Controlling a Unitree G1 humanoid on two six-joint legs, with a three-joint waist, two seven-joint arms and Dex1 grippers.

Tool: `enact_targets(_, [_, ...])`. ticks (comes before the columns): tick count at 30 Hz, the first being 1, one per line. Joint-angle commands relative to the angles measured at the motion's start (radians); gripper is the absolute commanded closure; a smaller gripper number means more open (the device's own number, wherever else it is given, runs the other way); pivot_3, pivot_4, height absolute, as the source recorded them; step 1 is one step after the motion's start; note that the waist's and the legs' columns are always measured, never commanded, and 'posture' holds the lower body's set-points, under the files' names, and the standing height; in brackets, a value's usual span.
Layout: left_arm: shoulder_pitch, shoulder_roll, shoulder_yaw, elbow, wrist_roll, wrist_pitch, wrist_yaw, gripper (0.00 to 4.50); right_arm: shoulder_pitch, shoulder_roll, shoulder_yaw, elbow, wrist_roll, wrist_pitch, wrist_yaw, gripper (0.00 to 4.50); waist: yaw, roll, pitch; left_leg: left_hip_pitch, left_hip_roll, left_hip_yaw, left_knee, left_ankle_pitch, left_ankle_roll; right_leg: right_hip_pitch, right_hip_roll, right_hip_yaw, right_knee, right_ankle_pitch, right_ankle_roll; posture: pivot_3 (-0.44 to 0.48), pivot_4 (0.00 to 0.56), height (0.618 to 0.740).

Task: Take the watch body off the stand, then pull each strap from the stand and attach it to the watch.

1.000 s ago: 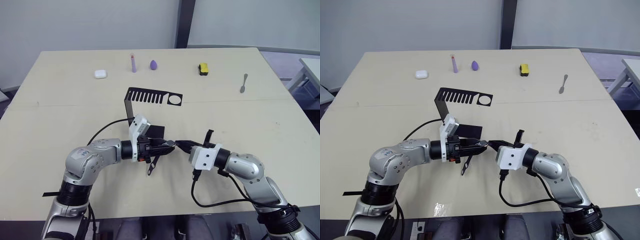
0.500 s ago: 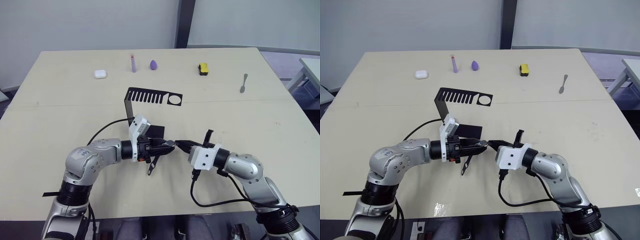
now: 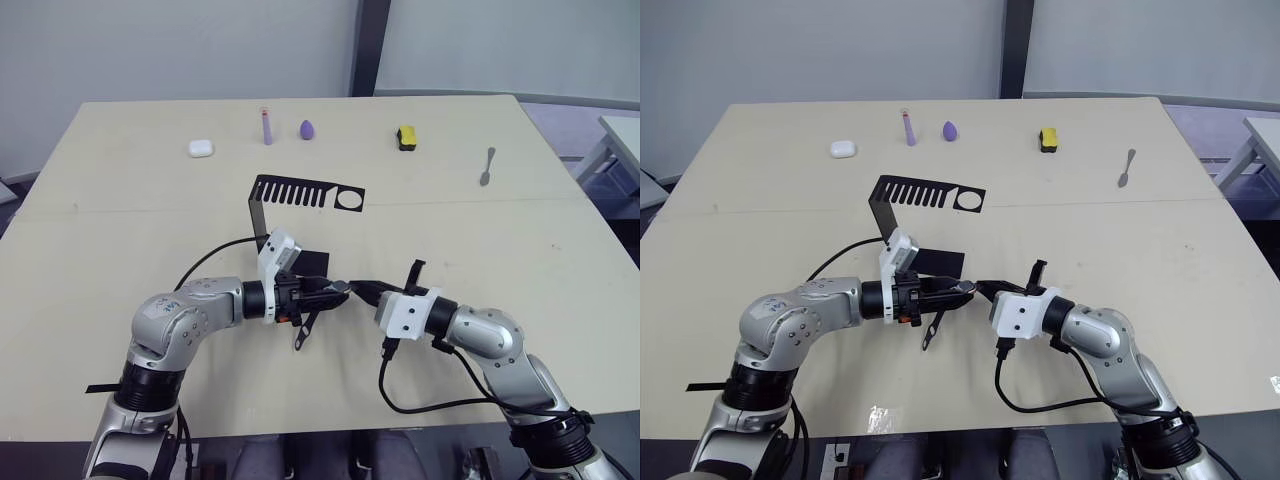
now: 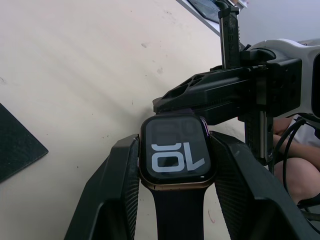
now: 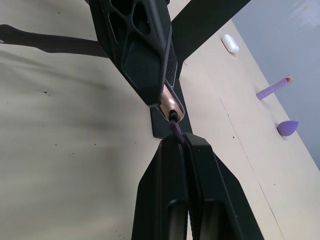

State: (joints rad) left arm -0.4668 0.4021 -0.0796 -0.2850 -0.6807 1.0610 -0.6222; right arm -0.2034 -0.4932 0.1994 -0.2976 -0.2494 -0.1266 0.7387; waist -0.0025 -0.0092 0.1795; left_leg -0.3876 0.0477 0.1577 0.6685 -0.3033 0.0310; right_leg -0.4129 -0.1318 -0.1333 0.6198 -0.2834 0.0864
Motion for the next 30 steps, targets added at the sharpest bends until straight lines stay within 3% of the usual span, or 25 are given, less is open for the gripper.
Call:
enact_targets(1, [-0.011, -0.03, -0.041, -0.057, -0.027, -0.007, -0.021, 2.89, -0.023, 0.021, 0.032, -0.028, 0.013, -0.017, -0.021, 4.5, 0.0, 0.0, 0.0, 0.0, 0.0, 0.0, 0.0, 0.0, 0.0, 0.0, 0.0, 0.0, 0.0, 0.0, 0.0, 0.0, 0.15, 0.74])
enact_targets(17, [-0.001, -0.03, -0.05, -0.055, -0.006, -0.02, -0.016, 2.89, -0.034, 0.025, 0.037, -0.039, 0.02, -0.002, -0.018, 4.5, 0.0, 0.0, 0.0, 0.0, 0.0, 0.0, 0.0, 0.0, 0.0, 0.0, 0.0, 0.0, 0.0, 0.0, 0.0, 0.0, 0.15, 0.74])
enact_targets(30, [0.051, -0.005, -0.024, -0.073, 0.039, -0.08, 0.015, 2.89, 0.026, -0.04, -0.001, -0.097, 0.051, -0.018, -0.004, 4.5, 0.0, 0.0, 0.0, 0.0, 0.0, 0.0, 0.0, 0.0, 0.0, 0.0, 0.0, 0.0, 0.0, 0.0, 0.0, 0.0, 0.15, 0.74])
